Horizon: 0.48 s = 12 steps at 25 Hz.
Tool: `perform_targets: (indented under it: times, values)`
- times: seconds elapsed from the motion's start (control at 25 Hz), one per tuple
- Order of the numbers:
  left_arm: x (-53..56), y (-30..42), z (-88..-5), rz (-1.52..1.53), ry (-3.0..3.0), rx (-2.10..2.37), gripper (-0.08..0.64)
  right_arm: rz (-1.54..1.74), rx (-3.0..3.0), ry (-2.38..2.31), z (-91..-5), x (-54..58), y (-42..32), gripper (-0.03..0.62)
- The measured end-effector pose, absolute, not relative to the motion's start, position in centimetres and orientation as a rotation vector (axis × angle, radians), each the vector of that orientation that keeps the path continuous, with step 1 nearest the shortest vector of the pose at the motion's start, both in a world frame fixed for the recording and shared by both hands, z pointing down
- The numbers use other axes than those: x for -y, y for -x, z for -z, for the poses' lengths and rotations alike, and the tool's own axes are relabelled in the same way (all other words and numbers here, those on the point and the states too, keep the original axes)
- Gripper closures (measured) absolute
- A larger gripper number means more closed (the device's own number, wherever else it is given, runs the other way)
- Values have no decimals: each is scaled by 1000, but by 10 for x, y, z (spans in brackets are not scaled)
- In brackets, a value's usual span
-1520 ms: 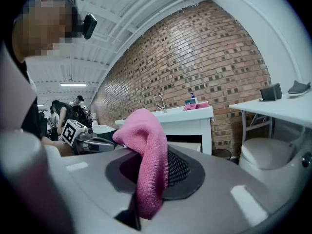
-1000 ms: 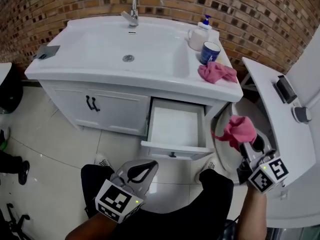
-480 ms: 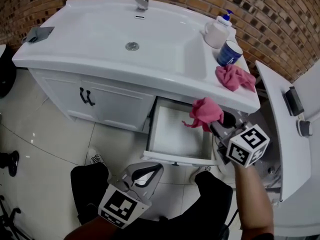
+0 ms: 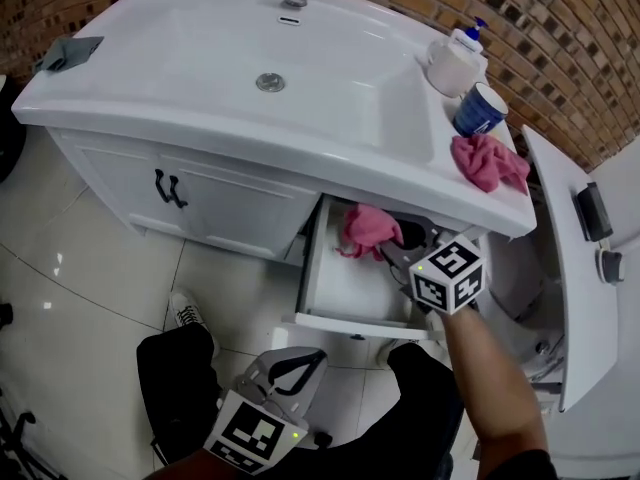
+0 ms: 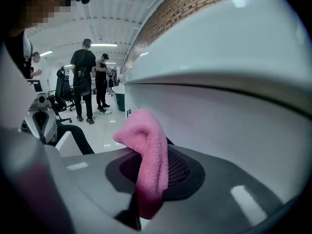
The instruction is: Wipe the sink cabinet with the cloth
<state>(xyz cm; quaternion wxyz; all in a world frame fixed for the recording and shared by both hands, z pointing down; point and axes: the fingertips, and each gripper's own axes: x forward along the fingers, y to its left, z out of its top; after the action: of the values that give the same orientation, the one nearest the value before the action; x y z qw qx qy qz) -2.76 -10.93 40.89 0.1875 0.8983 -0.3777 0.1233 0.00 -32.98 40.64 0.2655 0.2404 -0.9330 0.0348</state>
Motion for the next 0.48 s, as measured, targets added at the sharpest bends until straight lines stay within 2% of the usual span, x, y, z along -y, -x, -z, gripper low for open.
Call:
perform_targets:
  times: [0.48]
  values:
    - [133, 26, -400, -240, -2530, 1072, 554, -129, 2423, -668, -451, 349, -8, 515]
